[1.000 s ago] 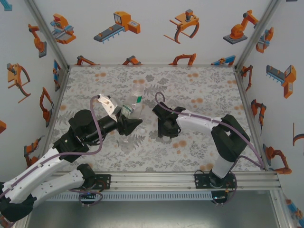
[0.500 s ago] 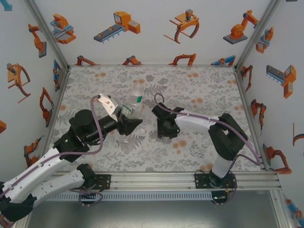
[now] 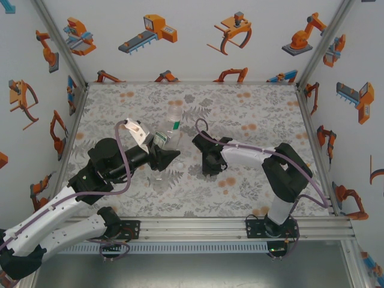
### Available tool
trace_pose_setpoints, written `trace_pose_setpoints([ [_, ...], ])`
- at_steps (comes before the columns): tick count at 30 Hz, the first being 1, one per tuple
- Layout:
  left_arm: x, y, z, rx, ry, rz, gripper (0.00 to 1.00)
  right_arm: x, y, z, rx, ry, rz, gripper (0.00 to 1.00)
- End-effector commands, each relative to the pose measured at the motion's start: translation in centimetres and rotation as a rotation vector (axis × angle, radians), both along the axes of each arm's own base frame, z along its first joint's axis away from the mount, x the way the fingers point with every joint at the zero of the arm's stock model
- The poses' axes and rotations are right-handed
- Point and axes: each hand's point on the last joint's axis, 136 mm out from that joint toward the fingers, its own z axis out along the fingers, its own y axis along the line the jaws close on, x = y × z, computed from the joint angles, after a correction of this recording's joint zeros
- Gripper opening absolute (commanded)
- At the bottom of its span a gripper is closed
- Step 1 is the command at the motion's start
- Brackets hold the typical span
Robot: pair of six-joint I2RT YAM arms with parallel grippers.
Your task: Screw on the bottle caps
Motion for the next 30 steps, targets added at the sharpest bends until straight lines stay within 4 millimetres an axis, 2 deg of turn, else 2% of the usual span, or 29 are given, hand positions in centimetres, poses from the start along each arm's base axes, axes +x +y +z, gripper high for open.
trace_pose_setpoints([
  [1, 0.2, 0.1, 0.9, -0.037, -0.016, 0.008, 0.26, 0.3, 0.8, 0.9, 0.087, -0.014, -0.015, 0.23],
  [6, 0.2, 0.0, 1.2, -0.038, -0.016, 0.006, 0.26, 1.3, 2.4, 1.1, 0.31, -0.018, -0.049, 0.22],
  [9, 0.2, 0.0, 1.3, -0.039, -0.018, 0.006, 0.26, 1.2, 1.7, 0.1, 0.393, 0.017, -0.107, 0.27],
  [12, 0.2, -0.2, 1.2, -0.035, -0.015, -0.002, 0.26, 0.5, -0.1, -1.0, 0.411, 0.042, -0.17, 0.33],
  [17, 0.3, -0.5, 1.2, -0.038, -0.014, -0.008, 0.26, -0.7, -3.7, -2.0, 0.351, 0.054, -0.255, 0.39],
  [21, 0.2, -0.5, 1.3, -0.037, -0.012, -0.01, 0.26, -0.8, -5.6, -2.0, 0.228, 0.059, -0.276, 0.42],
  [25, 0.1, -0.1, 1.5, -0.035, -0.014, -0.005, 0.26, 0.6, -5.8, -1.5, 0.146, 0.047, -0.257, 0.43],
  [30, -0.2, 0.6, 1.8, -0.035, -0.024, 0.009, 0.26, 2.3, -4.5, -1.1, 0.025, 0.049, -0.18, 0.48],
])
